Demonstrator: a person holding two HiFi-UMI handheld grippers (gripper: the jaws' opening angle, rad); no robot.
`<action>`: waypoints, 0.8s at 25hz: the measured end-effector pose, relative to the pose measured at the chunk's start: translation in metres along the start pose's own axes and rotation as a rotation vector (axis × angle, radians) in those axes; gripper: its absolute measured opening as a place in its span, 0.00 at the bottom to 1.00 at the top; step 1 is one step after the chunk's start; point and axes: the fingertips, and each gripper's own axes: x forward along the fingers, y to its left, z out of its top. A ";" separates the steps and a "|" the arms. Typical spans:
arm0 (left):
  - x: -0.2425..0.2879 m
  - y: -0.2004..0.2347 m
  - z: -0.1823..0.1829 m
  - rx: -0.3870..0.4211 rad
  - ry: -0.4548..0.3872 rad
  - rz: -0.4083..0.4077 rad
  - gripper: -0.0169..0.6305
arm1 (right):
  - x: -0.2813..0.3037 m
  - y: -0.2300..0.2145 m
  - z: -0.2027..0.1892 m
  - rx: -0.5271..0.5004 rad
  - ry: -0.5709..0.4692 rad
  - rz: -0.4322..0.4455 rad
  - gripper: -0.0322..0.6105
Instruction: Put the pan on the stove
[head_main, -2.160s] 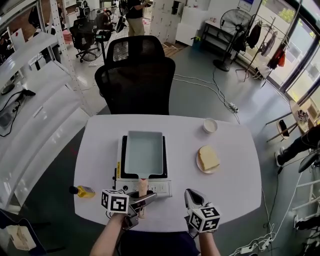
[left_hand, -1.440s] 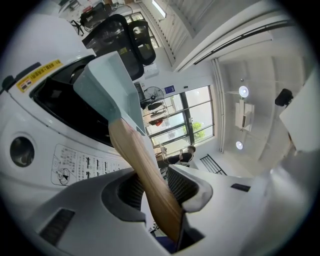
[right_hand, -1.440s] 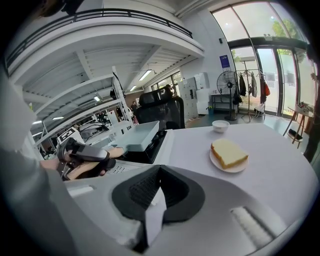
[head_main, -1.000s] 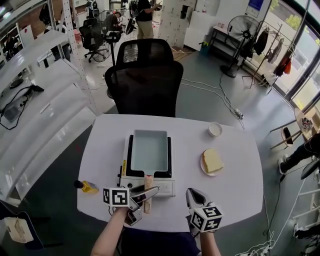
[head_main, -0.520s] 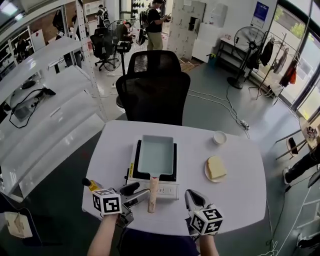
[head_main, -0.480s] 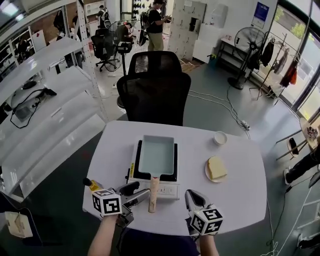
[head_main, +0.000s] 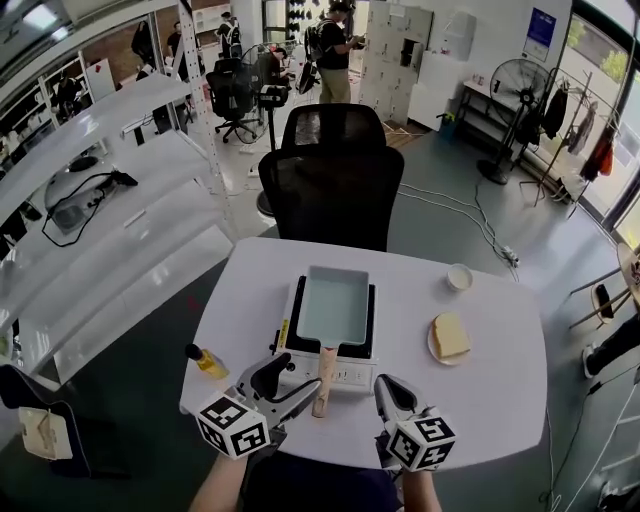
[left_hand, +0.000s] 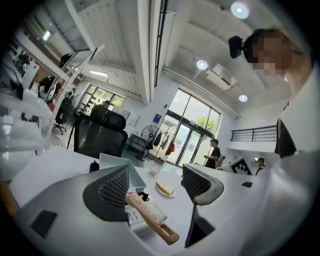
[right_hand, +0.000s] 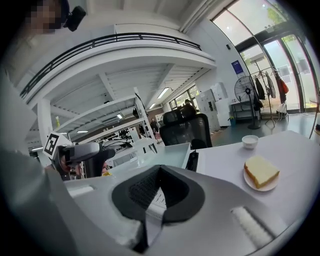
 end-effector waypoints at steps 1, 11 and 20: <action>-0.001 -0.003 0.000 0.031 -0.003 0.014 0.54 | 0.000 0.003 0.004 -0.005 -0.015 0.010 0.05; -0.014 0.008 -0.021 0.048 0.005 0.069 0.49 | -0.011 0.017 0.024 -0.071 -0.087 0.038 0.05; -0.020 0.014 -0.028 0.053 0.029 0.092 0.09 | -0.016 0.019 0.018 -0.102 -0.072 0.036 0.05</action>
